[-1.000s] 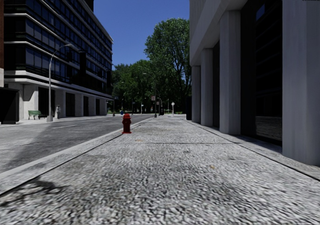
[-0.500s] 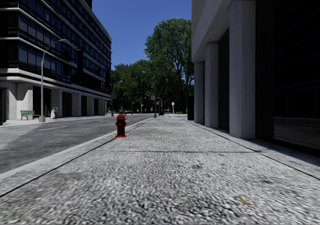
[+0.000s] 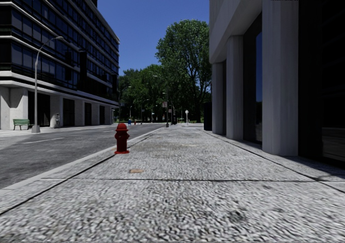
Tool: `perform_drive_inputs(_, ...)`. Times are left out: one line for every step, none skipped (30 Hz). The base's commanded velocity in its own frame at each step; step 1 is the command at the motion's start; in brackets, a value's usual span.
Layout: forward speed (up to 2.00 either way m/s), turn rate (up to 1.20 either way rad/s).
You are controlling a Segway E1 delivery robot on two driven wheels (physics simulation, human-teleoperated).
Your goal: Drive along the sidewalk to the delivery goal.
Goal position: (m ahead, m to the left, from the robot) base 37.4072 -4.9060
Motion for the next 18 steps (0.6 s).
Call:
perform_drive_inputs(2.00, 0.00)
perform_drive_inputs(2.00, 0.00)
perform_drive_inputs(2.00, 0.00)
perform_drive_inputs(2.00, 0.00)
perform_drive_inputs(2.00, 0.00)
perform_drive_inputs(2.00, 0.00)
perform_drive_inputs(2.00, 0.00)
perform_drive_inputs(2.00, 0.00)
perform_drive_inputs(2.00, 0.00)
perform_drive_inputs(2.00, 0.00)
perform_drive_inputs(2.00, 0.00)
perform_drive_inputs(2.00, 0.00)
perform_drive_inputs(2.00, 0.00)
perform_drive_inputs(2.00, 0.00)
perform_drive_inputs(2.00, 0.00)
perform_drive_inputs(2.00, 0.00)
perform_drive_inputs(2.00, 0.00)
perform_drive_inputs(2.00, 0.00)
